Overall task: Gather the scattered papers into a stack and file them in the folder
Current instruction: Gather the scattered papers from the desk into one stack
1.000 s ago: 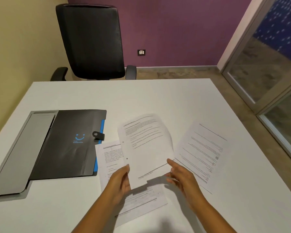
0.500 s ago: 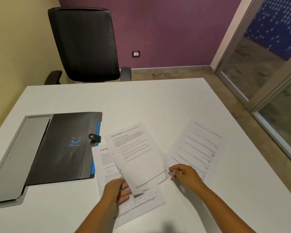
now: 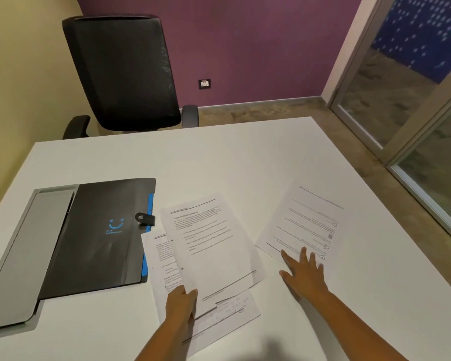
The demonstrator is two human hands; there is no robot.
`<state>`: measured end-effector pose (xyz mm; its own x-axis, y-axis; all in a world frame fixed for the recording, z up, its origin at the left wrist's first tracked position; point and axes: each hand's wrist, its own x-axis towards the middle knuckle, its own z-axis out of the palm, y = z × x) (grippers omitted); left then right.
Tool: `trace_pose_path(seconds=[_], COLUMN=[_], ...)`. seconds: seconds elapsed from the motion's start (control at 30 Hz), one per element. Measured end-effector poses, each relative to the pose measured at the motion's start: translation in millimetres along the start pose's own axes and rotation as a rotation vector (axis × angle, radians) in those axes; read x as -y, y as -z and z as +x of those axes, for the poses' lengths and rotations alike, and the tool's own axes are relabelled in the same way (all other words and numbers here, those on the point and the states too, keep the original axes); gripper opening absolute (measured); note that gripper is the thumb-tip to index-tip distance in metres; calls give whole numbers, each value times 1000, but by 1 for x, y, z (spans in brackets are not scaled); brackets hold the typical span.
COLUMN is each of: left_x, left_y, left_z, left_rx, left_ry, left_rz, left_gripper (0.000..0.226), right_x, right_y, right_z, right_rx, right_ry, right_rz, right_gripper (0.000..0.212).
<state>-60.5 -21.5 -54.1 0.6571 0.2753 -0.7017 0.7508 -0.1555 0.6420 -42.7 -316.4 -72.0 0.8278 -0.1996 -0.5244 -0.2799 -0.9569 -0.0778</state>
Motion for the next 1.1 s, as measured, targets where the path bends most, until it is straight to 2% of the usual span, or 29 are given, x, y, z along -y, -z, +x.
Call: trace_pose_path(seconds=[0.13, 0.23, 0.3, 0.4, 0.5, 0.67, 0.8, 0.87, 0.9, 1.0, 1.1], left_x=[8, 12, 13, 17, 18, 9, -1, -1, 1, 5, 3], left_y=[9, 12, 14, 15, 14, 11, 10, 9, 10, 11, 15], left_z=[2, 0, -2, -3, -8, -11, -13, -18, -19, -20, -24], left_rx=[4, 31, 48, 66, 79, -13, -15, 30, 56, 75, 84], left_ry=[9, 35, 46, 56, 70, 197, 219, 150, 100, 21, -5], left_rz=[36, 67, 85, 99, 97, -122, -226, -174, -111, -3, -12], left_gripper=[5, 24, 29, 26, 21, 33, 39, 32, 31, 33, 34], right_x=[2, 4, 8, 16, 35, 81, 109, 117, 118, 116, 107], right_y=[-1, 6, 11, 17, 23, 12, -5, -7, -8, -4, 6], right_z=[1, 2, 2, -3, -20, -65, -83, -85, -85, -82, -76], right_rx=[-24, -9, -2, -41, -105, -12, 128, 198, 216, 232, 131], right_ry=[14, 38, 39, 36, 130, 382, 454, 456, 468, 489, 462], right_rz=[39, 51, 88, 257, 361, 166, 61, 165, 258, 467, 597], right_gripper=[55, 55, 54, 49, 47, 45, 37, 18, 15, 28, 27])
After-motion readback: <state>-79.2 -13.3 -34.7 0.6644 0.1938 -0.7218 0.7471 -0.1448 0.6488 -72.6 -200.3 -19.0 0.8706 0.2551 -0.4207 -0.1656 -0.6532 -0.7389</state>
